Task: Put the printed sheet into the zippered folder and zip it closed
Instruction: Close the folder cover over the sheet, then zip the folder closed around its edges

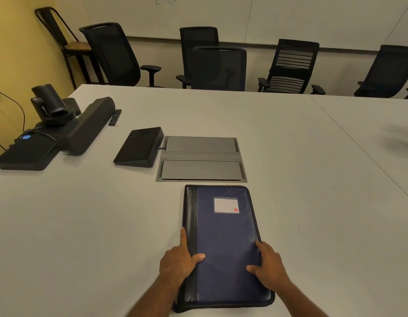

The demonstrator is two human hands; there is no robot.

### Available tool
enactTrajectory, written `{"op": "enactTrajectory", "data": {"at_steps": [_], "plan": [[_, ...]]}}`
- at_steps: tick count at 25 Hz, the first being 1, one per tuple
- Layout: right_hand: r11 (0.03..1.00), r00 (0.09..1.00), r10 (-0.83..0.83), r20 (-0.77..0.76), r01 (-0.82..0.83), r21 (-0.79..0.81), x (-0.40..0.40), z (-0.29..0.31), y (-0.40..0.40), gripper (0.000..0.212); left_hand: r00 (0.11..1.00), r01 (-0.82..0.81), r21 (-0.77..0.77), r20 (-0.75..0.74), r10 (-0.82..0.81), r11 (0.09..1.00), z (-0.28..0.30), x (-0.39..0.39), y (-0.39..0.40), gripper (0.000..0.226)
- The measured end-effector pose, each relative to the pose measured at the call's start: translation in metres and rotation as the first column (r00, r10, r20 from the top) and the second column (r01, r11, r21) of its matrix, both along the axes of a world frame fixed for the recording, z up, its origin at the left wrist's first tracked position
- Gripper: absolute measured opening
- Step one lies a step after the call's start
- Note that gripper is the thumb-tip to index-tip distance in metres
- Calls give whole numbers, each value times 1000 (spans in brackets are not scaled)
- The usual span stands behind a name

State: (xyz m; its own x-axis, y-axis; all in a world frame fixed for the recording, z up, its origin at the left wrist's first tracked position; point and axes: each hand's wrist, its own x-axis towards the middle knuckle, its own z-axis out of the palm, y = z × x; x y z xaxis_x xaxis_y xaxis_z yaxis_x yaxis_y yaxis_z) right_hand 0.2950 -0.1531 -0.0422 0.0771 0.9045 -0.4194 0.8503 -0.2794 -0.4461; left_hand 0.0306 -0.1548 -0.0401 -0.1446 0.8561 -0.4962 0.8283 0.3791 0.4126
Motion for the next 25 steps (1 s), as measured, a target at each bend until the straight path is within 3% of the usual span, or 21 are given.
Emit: {"op": "enactTrajectory", "data": {"at_steps": [2, 5, 7, 10, 13, 16, 20, 22, 25], "plan": [[998, 993, 60, 106, -60, -11, -3, 9, -1, 84, 1000, 10, 14, -2, -10, 1000, 0, -7, -7, 110], [982, 963, 79, 256, -120, 146, -14, 24, -15, 71, 1000, 27, 32, 3, -27, 999, 4, -18, -18, 104], [949, 982, 110, 153, -150, 278, -27, 28, -34, 49, 1000, 19, 63, 0, -19, 998, 4, -28, -27, 84], [960, 979, 193, -61, -176, 216, -50, 31, -64, 13, 997, 79, 180, 3, -81, 981, 3, -49, -44, 40], [967, 957, 251, -143, -245, 64, -79, 28, -83, 20, 953, 279, 240, 52, -299, 930, 4, -68, -63, 12], [956, 942, 266, -206, -285, -70, -112, 28, -94, 5, 852, 514, 227, -21, -523, 827, 7, -78, -80, 30], [963, 944, 209, -254, -245, -116, -139, 17, -108, 9, 778, 626, 175, -80, -622, 760, -1, -79, -91, 38], [968, 941, 181, -287, -222, -118, -146, 12, -115, 16, 785, 616, 166, -53, -617, 770, -6, -79, -95, 37], [976, 945, 150, -291, -187, -107, -153, 7, -120, 31, 850, 500, 136, 113, -515, 855, -7, -76, -102, 32]]}}
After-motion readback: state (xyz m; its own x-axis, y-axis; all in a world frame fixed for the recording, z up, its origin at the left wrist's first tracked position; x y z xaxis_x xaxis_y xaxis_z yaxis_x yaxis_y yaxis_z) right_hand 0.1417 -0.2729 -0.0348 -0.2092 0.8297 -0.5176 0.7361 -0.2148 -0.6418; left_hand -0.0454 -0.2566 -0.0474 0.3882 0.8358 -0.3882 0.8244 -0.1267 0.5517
